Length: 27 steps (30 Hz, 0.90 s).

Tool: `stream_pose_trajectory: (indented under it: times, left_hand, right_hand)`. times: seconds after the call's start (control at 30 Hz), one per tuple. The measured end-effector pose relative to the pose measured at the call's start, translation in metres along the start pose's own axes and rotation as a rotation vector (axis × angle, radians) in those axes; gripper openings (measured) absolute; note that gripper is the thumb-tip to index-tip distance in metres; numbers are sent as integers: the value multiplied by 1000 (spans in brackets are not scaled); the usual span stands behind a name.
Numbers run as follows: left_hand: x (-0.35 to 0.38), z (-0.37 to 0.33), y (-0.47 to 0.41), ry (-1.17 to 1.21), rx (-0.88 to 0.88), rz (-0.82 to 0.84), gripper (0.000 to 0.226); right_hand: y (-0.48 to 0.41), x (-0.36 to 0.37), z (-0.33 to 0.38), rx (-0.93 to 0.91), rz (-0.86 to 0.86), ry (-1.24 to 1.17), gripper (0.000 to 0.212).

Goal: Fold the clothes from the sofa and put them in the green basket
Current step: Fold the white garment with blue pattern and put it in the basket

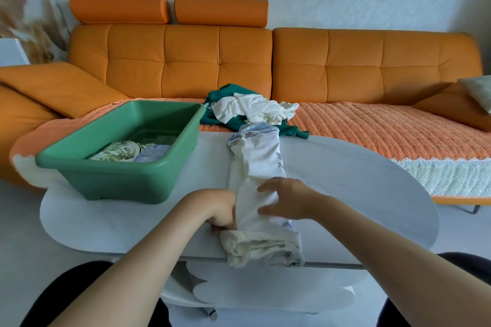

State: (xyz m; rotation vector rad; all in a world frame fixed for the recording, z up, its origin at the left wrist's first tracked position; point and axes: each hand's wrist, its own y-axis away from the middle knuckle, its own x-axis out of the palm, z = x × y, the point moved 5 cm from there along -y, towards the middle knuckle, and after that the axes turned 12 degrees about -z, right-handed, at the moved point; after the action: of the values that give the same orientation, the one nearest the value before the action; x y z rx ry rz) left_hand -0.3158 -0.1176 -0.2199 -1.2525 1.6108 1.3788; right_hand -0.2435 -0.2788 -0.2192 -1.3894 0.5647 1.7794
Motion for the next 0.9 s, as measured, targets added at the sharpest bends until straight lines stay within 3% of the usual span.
stream_pose_trajectory:
  times: [0.07, 0.13, 0.23, 0.33, 0.47, 0.53, 0.7, 0.8, 0.9]
  left_hand:
    - [-1, 6, 1, 33, -22, 94, 14]
    - [-8, 12, -2, -6, -44, 101, 13]
    - [-28, 15, -22, 8, -76, -134, 23]
    - [-40, 12, -44, 120, -96, -358, 35]
    - [-37, 5, -68, 53, -124, -390, 44]
    - [-39, 6, -78, 36, -99, -417, 36]
    - [-42, 20, -88, 199, -153, -259, 36]
    - [-33, 30, -87, 213, -212, -101, 26]
    - [-28, 38, -88, 202, -238, 11, 31]
  right_hand:
    - [-7, -10, -4, 47, -126, -148, 28]
    - [-15, -18, -3, 69, -239, -224, 16]
    - [-34, -23, 2, 46, -344, -179, 24]
    - [-61, -22, 5, -44, -339, -33, 31]
    - [-96, -19, 10, -208, -219, 239, 56]
    - [-111, -13, 18, -345, -157, 388, 53]
    - [-141, -8, 28, -466, -188, 688, 30]
    - [-158, -18, 18, -339, -335, 682, 31]
    - [-166, -19, 1, -183, -371, 573, 29]
